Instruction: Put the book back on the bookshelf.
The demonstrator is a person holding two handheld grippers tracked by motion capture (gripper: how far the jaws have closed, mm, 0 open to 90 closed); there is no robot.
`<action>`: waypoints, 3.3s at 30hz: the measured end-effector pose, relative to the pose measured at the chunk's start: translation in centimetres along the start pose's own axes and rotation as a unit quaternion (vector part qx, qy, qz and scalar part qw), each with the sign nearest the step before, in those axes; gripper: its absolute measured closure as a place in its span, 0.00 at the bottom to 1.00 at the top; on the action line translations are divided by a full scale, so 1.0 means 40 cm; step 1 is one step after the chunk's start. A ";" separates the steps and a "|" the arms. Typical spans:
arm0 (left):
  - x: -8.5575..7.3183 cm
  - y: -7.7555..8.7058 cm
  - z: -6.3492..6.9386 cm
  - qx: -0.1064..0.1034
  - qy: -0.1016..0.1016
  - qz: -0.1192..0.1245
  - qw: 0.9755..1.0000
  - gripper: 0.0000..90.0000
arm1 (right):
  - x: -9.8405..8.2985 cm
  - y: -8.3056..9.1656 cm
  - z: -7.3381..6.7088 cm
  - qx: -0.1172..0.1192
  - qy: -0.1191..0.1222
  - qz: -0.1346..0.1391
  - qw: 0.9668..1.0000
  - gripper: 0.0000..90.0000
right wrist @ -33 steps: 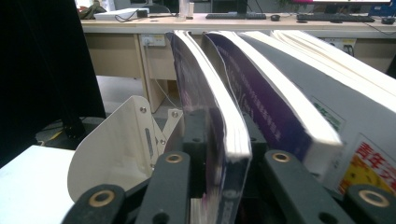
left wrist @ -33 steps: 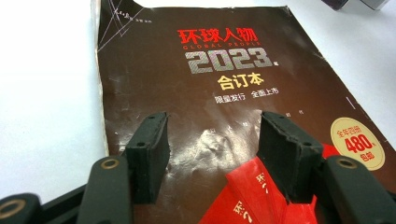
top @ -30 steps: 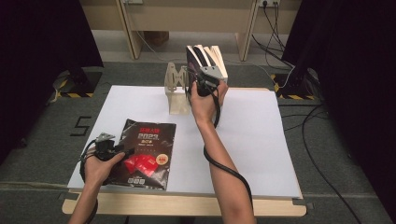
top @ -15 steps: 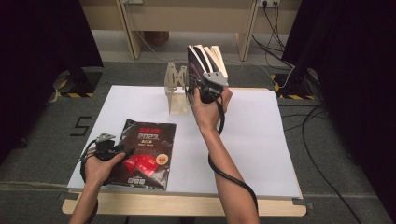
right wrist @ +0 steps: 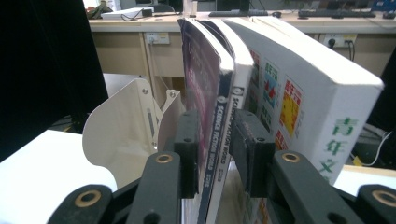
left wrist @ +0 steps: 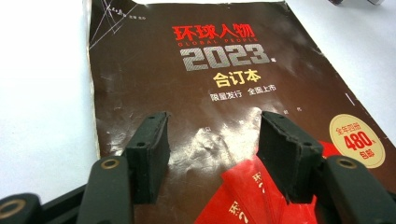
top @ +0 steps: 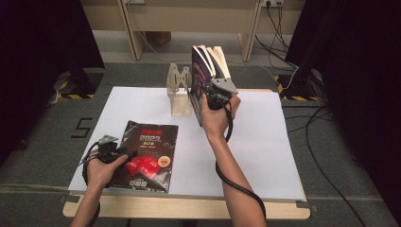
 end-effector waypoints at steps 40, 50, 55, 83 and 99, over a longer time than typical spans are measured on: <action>-0.012 0.009 -0.054 0.055 0.026 -0.003 0.998 0.46 | -0.062 0.079 0.070 0.034 -0.023 -0.037 0.998 0.69; -0.013 0.008 -0.063 0.064 0.029 -0.003 0.998 0.46 | -0.088 0.103 0.104 0.034 -0.026 -0.055 0.998 0.68; -0.013 0.009 -0.068 0.065 0.030 -0.002 0.997 0.46 | -0.103 0.116 0.122 0.033 -0.025 -0.060 0.997 0.67; -0.018 -0.002 -0.073 0.066 0.033 -0.008 0.997 0.46 | -0.225 0.156 0.225 0.022 -0.045 -0.120 0.991 0.66; -0.025 -0.009 -0.078 0.068 0.034 -0.014 0.997 0.47 | -0.327 0.150 0.269 0.016 -0.073 -0.158 0.985 0.66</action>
Point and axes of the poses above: each handheld gripper's, and its own axes: y roughly backward along the jaws, x roughly out of its top, z roughly to its right, the point moved 2 cm from there along -y, roughly forward along the jaws, and after that the axes turned 4 degrees about -y, right-handed, at the moved point
